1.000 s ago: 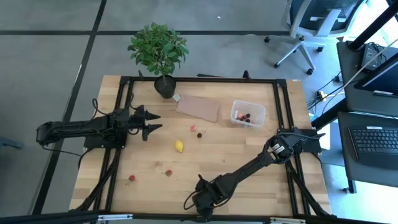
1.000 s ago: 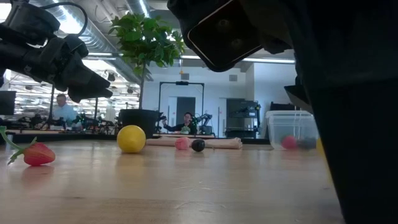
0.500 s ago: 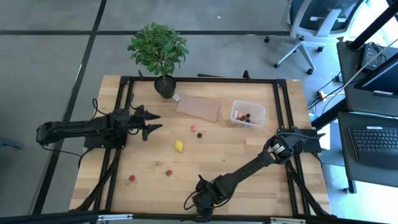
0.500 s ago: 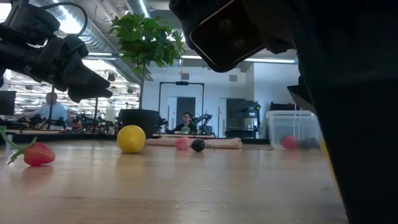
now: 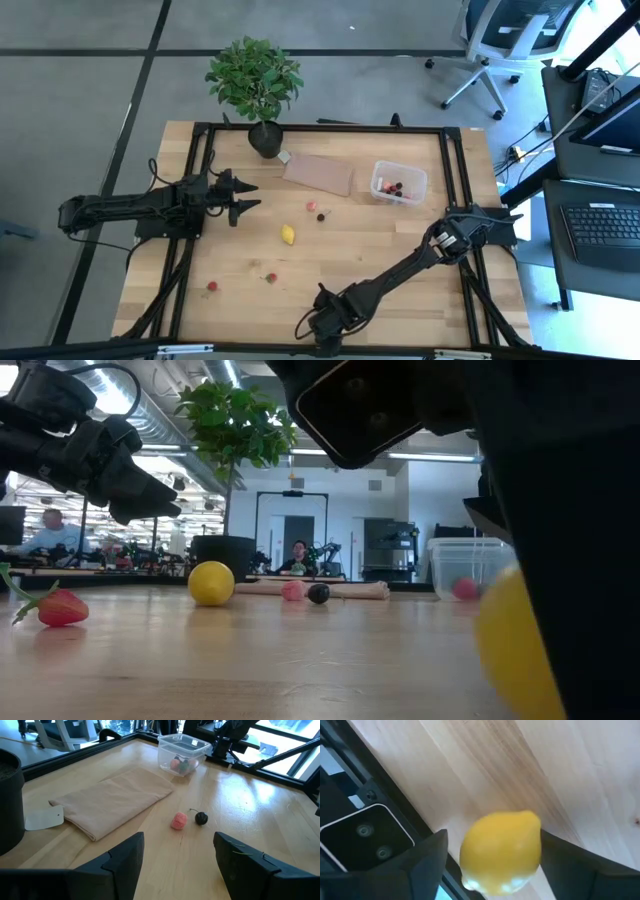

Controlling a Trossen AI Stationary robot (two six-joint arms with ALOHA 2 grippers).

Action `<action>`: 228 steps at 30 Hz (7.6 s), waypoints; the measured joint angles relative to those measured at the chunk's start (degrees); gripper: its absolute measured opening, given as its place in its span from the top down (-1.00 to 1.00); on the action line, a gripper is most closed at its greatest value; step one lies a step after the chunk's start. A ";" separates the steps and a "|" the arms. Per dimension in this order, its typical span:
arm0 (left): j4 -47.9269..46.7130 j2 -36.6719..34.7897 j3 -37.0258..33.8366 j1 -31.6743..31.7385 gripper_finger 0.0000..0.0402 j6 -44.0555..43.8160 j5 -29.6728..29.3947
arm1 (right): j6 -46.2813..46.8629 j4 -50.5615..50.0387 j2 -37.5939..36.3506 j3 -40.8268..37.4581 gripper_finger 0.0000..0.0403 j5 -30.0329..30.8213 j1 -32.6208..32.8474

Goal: Pick and placing Produce into tupperware
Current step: Put the bottom yellow lemon into the transparent container, then put the black cherry into the transparent container

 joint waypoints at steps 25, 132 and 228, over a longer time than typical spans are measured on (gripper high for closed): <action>-0.02 0.00 -0.02 -0.02 -0.15 0.00 -0.01 | -2.62 1.01 0.05 0.78 -0.72 6.24 -0.10; 2.95 -0.02 -0.04 -0.02 -0.15 -5.01 1.69 | -40.17 2.50 -55.72 -40.82 -0.35 25.17 -47.64; 1.66 -0.02 -0.02 -0.02 -0.15 -5.16 -6.61 | -27.08 8.06 -56.87 -64.09 0.41 19.48 -54.46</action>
